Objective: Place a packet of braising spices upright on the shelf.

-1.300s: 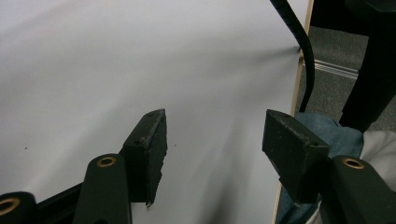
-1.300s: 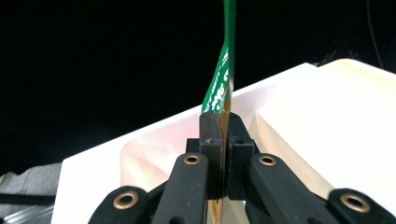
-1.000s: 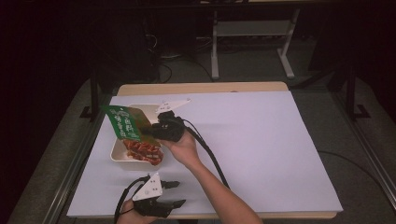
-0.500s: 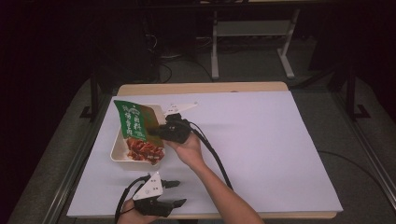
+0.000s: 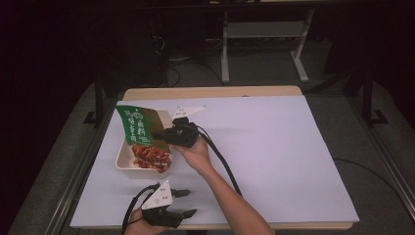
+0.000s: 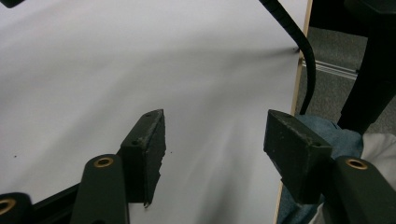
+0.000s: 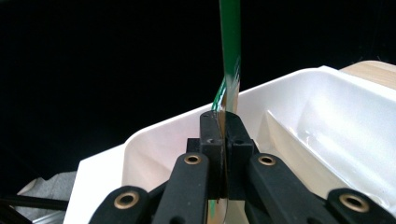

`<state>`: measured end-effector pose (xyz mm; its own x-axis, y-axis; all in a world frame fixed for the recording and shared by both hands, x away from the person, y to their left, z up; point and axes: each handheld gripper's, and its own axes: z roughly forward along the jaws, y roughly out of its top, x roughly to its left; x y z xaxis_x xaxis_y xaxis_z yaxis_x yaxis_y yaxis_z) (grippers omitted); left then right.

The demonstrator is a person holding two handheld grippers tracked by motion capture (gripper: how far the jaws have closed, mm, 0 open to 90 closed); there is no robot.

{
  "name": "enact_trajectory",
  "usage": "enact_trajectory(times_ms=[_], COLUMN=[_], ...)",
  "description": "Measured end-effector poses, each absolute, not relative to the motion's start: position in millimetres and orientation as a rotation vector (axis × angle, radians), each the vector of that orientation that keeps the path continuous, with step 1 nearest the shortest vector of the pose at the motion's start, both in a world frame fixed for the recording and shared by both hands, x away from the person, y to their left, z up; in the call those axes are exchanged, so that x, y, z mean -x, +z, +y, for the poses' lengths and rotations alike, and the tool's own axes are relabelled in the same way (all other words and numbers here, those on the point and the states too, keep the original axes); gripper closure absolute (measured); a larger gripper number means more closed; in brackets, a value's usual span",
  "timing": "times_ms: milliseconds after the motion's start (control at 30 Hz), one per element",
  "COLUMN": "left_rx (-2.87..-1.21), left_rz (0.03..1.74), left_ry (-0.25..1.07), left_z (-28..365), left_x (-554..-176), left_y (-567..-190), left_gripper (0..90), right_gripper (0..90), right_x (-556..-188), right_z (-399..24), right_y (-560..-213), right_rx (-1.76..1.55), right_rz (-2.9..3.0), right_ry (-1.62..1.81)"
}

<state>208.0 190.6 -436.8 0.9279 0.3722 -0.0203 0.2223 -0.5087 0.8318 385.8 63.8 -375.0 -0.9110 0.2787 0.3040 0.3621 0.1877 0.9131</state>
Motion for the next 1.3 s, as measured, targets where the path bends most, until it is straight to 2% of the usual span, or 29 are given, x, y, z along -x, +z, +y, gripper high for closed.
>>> enact_trajectory(times_ms=[67, 100, 133, 167, 233, 267, 367, 833, 1300], left_rx=[-2.123, -2.121, -2.121, -2.120, -2.119, -2.117, -2.115, -2.117, -2.120], left_rz=[0.425, 0.430, 0.431, 0.434, 0.445, 0.450, 0.454, 0.467, 0.497], left_ry=[0.197, 0.198, 0.201, 0.202, 0.201, 0.202, 0.207, 0.203, 0.202], left_z=[190.7, 191.2, 191.7, 192.2, 192.6, 192.5, 192.8, 192.9, 193.1], left_x=[-207.9, -207.8, -208.1, -208.5, -209.1, -209.4, -209.5, -211.5, -213.9], left_y=[-436.8, -436.6, -436.3, -436.1, -436.2, -436.2, -435.7, -436.5, -436.7], left_gripper=[36.5, 36.4, 36.1, 34.9, 34.4, 33.6, 33.1, 32.0, 30.9], right_gripper=[86.0, 82.3, 77.9, 68.7, 68.5, 64.4, 59.9, 51.7, 43.8], right_x=[-387.7, -389.3, -390.3, -391.1, -391.3, -391.5, -389.8, -392.4, -385.3], right_z=[63.0, 62.4, 61.6, 60.3, 59.5, 57.2, 55.1, 47.0, 8.6], right_y=[-375.7, -376.5, -377.3, -378.7, -379.1, -379.8, -378.0, -376.1, -362.5], right_rx=[0.655, 0.672, 0.689, 0.715, 0.726, 0.721, 0.715, 0.738, 0.726], right_rz=[-2.358, -2.360, -2.380, -2.413, -2.411, -2.416, -2.432, -2.477, -2.521], right_ry=[-1.847, -1.842, -1.826, -1.794, -1.778, -1.760, -1.738, -1.661, -1.639])
